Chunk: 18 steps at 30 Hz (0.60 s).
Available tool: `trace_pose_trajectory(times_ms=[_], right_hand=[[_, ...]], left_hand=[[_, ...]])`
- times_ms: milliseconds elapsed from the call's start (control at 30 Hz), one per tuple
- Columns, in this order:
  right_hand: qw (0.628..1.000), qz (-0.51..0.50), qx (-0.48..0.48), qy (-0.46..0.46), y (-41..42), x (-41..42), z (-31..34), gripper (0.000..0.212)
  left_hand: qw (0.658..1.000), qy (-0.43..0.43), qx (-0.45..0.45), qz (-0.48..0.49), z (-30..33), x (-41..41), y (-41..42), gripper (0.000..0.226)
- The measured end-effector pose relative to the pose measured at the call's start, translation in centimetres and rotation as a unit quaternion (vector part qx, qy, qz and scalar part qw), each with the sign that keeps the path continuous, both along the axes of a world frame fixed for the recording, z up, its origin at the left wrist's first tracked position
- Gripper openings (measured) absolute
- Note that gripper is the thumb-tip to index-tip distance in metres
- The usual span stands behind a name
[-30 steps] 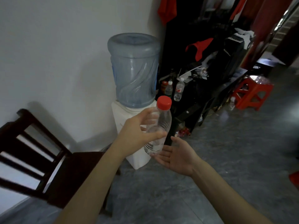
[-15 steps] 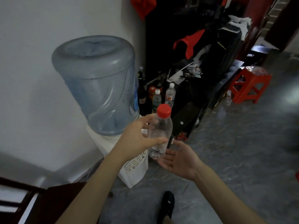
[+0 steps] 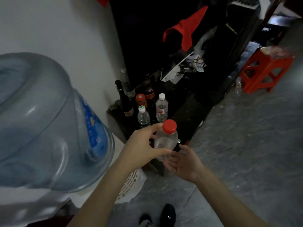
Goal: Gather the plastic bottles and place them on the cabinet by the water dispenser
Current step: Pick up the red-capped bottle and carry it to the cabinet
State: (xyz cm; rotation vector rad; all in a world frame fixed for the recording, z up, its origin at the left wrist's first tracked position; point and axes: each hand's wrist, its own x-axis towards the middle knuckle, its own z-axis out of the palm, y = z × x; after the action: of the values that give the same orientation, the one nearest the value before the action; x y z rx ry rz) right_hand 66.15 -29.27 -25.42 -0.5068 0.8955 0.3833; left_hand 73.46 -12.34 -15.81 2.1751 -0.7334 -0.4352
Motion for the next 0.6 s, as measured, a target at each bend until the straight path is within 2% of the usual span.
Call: trace_pose_trajectory(times_ms=[367,600], right_hand=[[0.994,-0.083,-0.015,0.066,-6.0,6.9,-6.9,0.042],[0.988,-0.122,-0.057,0.082,-9.8,11.9,-12.2,0.034]], left_hand=[[0.996,0.074,0.014,-0.039,-9.5,8.0,-7.7,0.065],[0.996,0.081,0.003,-0.033,-15.0,12.3,-12.5,0.069]])
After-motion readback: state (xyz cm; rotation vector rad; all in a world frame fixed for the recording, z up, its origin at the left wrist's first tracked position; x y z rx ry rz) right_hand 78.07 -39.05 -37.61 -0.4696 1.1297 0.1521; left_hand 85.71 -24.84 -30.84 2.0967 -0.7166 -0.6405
